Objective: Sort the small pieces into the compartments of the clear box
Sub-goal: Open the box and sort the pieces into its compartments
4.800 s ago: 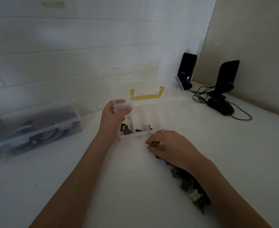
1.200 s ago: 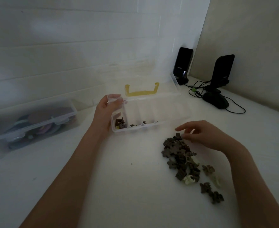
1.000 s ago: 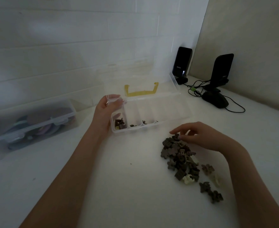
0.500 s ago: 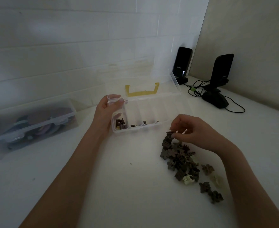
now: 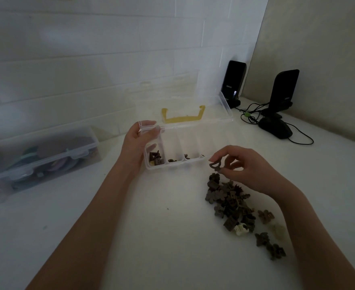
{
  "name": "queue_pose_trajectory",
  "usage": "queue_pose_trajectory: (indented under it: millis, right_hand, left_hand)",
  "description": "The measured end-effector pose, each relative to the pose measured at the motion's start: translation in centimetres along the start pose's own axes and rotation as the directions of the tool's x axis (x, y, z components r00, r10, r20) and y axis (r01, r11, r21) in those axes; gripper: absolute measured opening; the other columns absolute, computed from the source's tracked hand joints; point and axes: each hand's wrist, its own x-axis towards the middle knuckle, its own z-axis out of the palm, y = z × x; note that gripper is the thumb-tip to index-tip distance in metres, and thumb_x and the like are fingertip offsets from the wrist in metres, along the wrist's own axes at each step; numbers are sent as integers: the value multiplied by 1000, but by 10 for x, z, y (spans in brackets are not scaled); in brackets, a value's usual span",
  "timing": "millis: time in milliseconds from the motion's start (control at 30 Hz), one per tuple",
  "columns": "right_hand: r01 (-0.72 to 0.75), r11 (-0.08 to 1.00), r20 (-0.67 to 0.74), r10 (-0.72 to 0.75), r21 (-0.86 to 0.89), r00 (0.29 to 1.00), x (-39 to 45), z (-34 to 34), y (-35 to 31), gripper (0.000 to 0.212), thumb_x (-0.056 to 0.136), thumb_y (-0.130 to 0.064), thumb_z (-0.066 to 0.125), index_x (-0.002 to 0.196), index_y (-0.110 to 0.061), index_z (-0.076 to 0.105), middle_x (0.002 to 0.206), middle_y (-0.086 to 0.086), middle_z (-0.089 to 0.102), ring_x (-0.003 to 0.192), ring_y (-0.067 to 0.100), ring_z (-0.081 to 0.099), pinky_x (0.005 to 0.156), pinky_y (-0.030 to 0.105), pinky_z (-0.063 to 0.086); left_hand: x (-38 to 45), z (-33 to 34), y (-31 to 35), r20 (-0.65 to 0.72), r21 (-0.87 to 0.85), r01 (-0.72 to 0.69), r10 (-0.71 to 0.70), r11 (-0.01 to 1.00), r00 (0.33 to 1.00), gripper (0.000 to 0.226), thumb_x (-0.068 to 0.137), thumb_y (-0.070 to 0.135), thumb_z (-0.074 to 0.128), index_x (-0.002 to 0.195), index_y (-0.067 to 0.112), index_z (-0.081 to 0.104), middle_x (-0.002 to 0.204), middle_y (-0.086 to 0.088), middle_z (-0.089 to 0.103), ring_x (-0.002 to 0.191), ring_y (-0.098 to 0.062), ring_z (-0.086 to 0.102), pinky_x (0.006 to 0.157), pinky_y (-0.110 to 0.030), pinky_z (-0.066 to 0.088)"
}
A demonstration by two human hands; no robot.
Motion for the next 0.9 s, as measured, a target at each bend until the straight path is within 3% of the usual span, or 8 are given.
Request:
queue_pose_trajectory:
  millis: [133, 267, 667, 900]
  right_hand:
    - [15, 999, -44, -12, 52, 999, 0, 3, -3, 24, 80, -10, 69, 90, -30, 61, 92, -8, 67, 69, 12, 59, 59, 26, 50]
    - [44, 998, -81, -41, 39, 996, 1, 11, -8, 28, 81, -4, 67, 87, -30, 59, 93, -11, 66, 68, 12, 59, 55, 20, 45]
    - [75, 991, -188, -95, -108, 978, 4, 19, -13, 36, 78, -4, 69, 84, -38, 56, 90, -12, 60, 69, 9, 55, 58, 19, 48]
    - [98, 990, -178, -115, -104, 977, 4, 25, -13, 21, 81, -7, 68, 85, -26, 63, 89, -13, 62, 75, 12, 58, 62, 19, 48]
  left_hand:
    - [0, 0, 0, 10, -15, 3, -3, 1000, 1000, 14, 82, 17, 69, 88, 28, 63, 84, 13, 72, 78, -5, 65, 76, -31, 46]
    - [-1, 0, 0, 10, -21, 3, -3, 1000, 1000, 15, 81, 17, 70, 88, 28, 63, 86, 11, 72, 79, -6, 65, 75, -29, 47]
    - [-8, 2, 7, 111, -3, -59, 59, 998, 992, 29, 74, 5, 72, 93, 26, 65, 85, 11, 69, 82, -7, 62, 79, -26, 48]
    - [-8, 2, 7, 187, 28, -119, 111, 993, 976, 39, 66, 7, 74, 101, 23, 65, 90, 8, 74, 87, -7, 67, 76, -17, 50]
